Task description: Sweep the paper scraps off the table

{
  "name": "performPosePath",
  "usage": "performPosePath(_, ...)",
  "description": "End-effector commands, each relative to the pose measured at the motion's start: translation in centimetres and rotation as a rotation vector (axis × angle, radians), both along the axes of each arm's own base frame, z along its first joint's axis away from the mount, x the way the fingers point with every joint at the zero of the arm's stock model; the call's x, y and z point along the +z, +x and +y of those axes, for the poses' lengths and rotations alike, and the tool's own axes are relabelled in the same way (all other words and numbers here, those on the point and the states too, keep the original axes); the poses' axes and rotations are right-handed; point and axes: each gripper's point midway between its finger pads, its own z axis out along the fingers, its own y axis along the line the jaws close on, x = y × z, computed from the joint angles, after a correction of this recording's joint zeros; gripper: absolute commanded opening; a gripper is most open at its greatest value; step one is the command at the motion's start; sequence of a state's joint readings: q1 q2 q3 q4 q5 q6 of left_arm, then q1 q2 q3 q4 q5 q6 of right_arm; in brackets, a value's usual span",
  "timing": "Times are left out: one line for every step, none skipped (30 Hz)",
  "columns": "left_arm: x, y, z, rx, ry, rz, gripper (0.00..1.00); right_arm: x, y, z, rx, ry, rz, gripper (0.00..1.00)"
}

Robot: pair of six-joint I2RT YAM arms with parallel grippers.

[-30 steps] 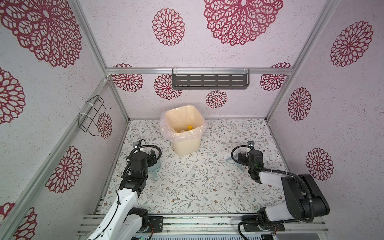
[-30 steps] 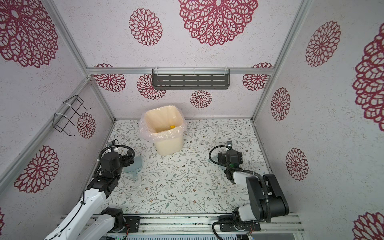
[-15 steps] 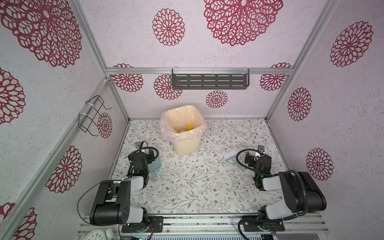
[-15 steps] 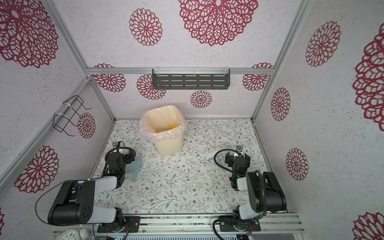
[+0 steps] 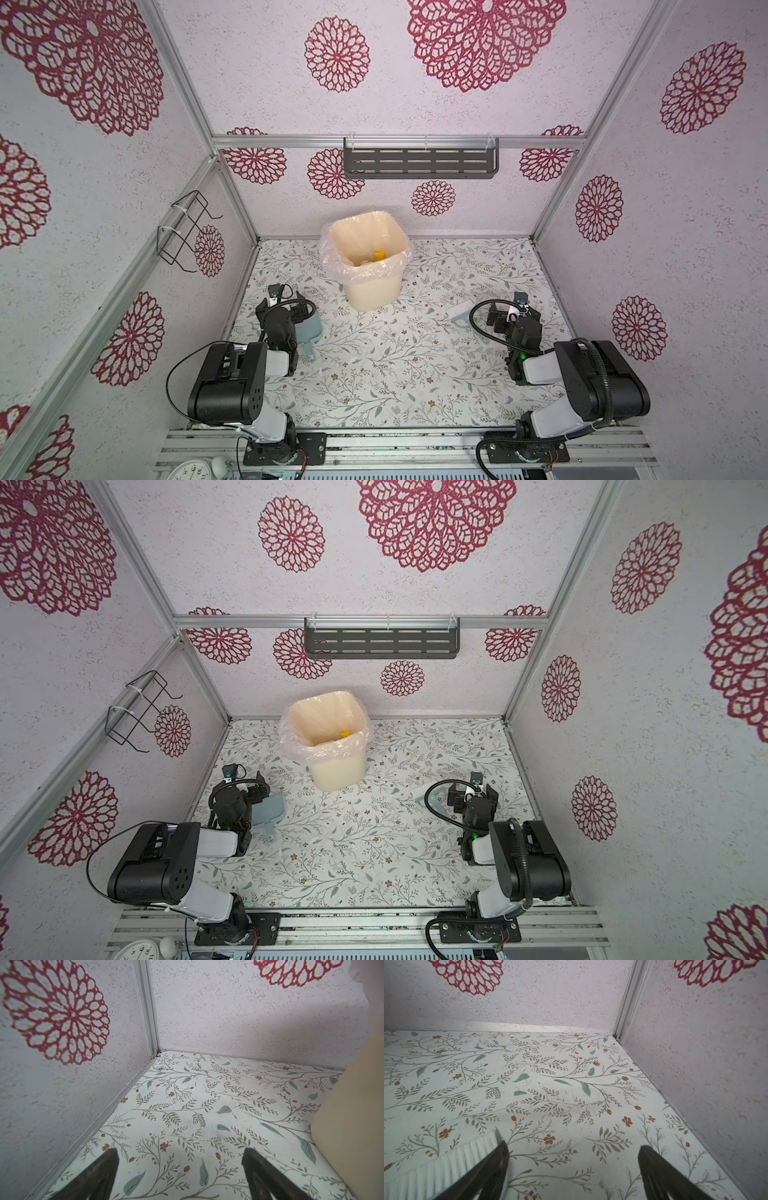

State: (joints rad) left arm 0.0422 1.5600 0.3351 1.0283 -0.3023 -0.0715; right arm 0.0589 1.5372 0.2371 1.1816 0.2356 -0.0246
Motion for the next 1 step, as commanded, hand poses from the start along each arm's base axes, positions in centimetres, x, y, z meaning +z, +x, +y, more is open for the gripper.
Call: performPosePath(0.81,0.23,0.37,0.01,0.001,-0.031,0.97,1.31,0.2,-0.23,-0.021,0.017,-0.06,0.99)
